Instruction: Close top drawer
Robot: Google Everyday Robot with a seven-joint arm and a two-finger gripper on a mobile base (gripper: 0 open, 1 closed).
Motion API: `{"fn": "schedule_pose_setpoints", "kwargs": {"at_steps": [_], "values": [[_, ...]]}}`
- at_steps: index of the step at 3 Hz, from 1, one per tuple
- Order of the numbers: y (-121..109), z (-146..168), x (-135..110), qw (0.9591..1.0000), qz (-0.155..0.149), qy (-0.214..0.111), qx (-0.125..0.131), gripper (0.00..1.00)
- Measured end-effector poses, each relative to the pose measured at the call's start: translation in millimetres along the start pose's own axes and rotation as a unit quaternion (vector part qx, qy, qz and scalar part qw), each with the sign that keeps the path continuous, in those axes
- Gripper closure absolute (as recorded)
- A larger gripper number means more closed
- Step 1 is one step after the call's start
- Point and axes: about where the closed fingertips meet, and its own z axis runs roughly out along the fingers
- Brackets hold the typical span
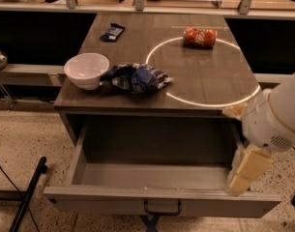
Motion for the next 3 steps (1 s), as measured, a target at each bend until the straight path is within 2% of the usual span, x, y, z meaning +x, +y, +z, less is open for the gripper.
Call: {"fn": "schedule_pose_setpoints", "kwargs": {"at_steps": [1,2,3], "values": [[26.8,37.7,8.8,0.999,0.01,-0.02,-0.039,0.25],[41.8,64.1,20.8,0.9969,0.025,-0.035,-0.066,0.47],[45.6,95.1,29.7,0.9945,0.039,-0.048,-0.084,0.75]]}}
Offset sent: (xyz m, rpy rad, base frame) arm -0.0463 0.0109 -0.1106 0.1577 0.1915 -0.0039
